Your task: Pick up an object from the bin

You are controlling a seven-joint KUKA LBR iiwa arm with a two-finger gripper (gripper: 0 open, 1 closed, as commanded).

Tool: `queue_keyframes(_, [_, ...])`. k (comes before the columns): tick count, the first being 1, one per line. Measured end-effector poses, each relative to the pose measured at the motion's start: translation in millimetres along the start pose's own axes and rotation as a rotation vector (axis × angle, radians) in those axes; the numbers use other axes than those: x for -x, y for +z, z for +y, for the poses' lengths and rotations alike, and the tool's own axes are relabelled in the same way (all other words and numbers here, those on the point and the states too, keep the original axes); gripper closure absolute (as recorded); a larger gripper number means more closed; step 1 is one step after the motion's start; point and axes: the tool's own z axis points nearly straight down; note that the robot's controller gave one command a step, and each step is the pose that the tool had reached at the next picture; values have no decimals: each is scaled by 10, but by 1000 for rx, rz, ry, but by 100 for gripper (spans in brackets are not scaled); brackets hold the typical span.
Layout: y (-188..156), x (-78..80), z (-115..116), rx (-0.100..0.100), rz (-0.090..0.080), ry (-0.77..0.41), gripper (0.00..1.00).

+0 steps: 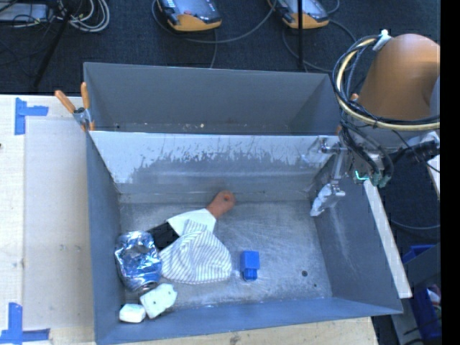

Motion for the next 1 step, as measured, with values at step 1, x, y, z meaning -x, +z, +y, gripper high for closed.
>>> queue_keyframes(1, [-42,14,1,-1,-7,-1,0])
